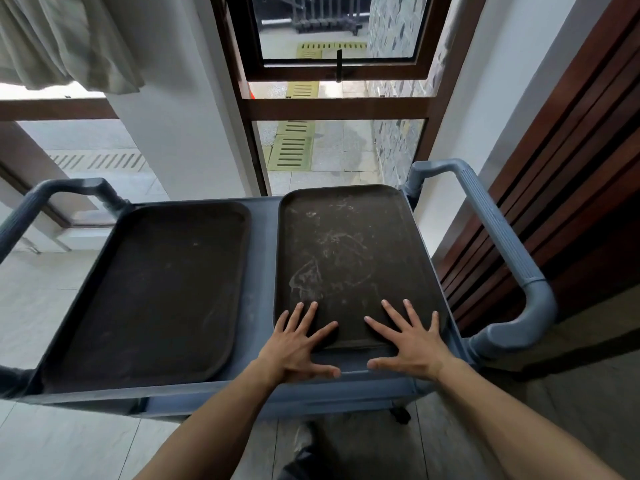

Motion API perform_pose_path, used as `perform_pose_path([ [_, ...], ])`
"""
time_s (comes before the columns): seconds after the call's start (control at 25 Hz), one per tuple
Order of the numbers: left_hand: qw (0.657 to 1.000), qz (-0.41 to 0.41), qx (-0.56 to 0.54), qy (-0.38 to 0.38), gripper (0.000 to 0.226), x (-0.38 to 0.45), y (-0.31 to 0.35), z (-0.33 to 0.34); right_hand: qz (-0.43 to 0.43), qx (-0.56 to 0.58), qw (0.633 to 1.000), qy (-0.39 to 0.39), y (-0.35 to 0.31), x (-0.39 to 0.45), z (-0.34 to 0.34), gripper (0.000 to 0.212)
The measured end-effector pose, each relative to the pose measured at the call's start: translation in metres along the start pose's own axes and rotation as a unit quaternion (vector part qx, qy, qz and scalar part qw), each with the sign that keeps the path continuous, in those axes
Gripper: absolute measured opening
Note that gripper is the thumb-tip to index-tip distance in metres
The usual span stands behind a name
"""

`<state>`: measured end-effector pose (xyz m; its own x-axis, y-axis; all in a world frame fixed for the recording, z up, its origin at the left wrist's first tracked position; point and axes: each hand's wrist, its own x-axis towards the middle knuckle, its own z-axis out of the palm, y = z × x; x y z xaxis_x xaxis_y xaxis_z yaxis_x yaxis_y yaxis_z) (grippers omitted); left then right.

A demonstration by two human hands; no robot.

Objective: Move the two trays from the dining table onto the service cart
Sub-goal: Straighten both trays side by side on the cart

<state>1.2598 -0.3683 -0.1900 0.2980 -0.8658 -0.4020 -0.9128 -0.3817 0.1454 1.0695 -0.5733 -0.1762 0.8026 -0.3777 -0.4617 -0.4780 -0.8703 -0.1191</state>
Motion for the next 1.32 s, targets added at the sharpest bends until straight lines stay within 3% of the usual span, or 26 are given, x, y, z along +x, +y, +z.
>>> perform_pose_path([
  [0.32,0.998,-0.003,0.036,-0.047,0.116,-0.007,0.013,-0.008,-0.042,-0.031,0.998,-0.017,0.011,-0.009,0.007,0.113],
  [0.92,0.999,-0.017,0.025,-0.011,0.069,-0.036,0.041,0.007,-0.013,-0.054,0.997,0.045,-0.008,-0.053,0.022,0.058],
  [1.08,0.999,-0.033,0.017,0.000,0.068,-0.041,0.048,0.013,0.001,-0.051,0.998,0.034,-0.012,-0.058,0.023,0.064],
  [1.32,0.999,-0.031,0.000,-0.012,0.085,-0.052,0.048,0.012,0.039,-0.022,0.999,-0.032,-0.020,-0.059,0.021,0.083],
])
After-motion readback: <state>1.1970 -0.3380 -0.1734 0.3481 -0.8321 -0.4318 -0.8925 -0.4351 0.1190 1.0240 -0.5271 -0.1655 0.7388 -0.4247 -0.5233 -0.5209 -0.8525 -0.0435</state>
